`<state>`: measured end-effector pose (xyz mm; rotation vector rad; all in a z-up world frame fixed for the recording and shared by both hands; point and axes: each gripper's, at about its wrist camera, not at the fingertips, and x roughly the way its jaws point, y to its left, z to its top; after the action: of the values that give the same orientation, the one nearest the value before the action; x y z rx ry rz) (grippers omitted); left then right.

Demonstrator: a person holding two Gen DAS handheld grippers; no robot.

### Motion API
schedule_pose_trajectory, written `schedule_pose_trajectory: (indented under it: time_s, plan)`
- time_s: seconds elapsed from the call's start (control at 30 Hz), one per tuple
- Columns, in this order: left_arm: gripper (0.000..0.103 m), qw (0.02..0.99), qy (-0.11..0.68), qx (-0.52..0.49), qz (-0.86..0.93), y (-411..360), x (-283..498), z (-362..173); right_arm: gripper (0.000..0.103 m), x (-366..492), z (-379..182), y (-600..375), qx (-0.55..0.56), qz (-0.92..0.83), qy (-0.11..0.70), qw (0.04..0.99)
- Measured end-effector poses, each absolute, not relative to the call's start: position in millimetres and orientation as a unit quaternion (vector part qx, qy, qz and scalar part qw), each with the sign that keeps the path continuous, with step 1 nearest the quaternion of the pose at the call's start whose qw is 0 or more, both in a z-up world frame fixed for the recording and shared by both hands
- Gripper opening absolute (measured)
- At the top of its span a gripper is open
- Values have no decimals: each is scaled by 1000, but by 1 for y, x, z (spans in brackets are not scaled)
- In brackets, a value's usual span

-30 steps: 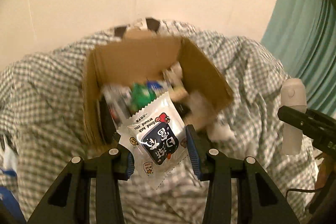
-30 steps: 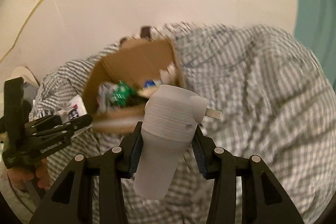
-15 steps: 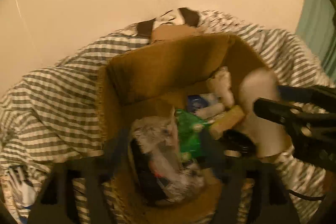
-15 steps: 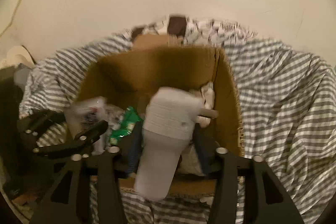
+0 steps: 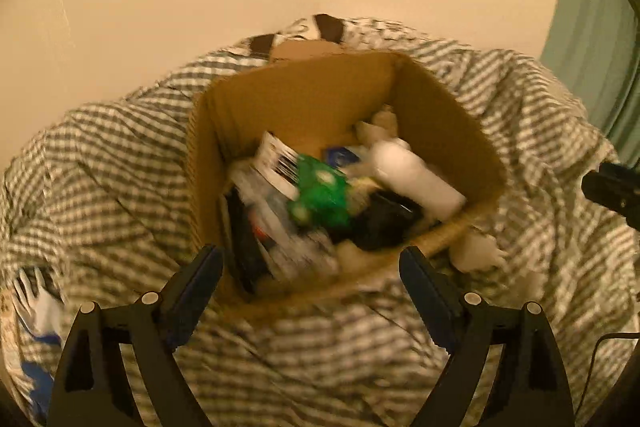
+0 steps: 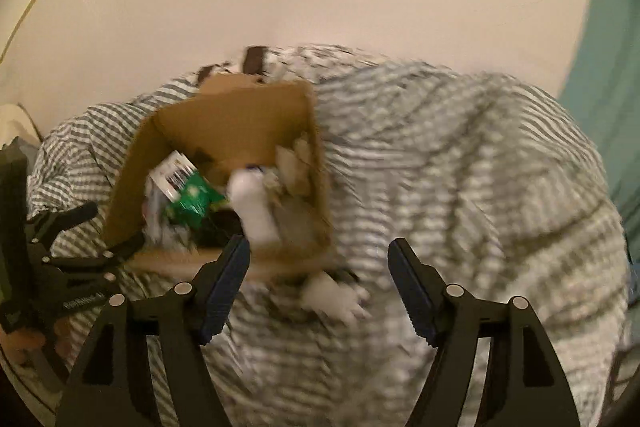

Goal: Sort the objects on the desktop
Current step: 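Grasp the white rabbit figurine with the left tool while the right tool grasps the grey stick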

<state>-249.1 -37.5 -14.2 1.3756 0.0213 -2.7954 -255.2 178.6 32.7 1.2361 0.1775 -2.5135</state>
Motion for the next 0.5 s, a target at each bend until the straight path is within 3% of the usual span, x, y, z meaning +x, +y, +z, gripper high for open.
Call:
schedule_pose_trajectory:
  time_s: [0.27, 0.3, 0.33, 0.37, 0.5]
  plan:
    - [97, 6, 73, 438, -896, 11, -205, -48, 71, -219, -25, 239, 476, -872, 17, 116]
    - [97, 4, 74, 442, -894, 18, -204, -56, 61, -219, -42, 243, 487, -866, 2, 116]
    - [97, 3, 72, 448, -891, 25, -204, -65, 40, -219, -56, 246, 499, -858, -7, 118]
    - [97, 4, 65, 455, -888, 33, -204, -74, 34, -221, -70, 247, 513, -850, -15, 119]
    - [97, 1, 57, 473, -879, 53, -209, -100, 33, -229, -114, 253, 547, -829, -36, 115]
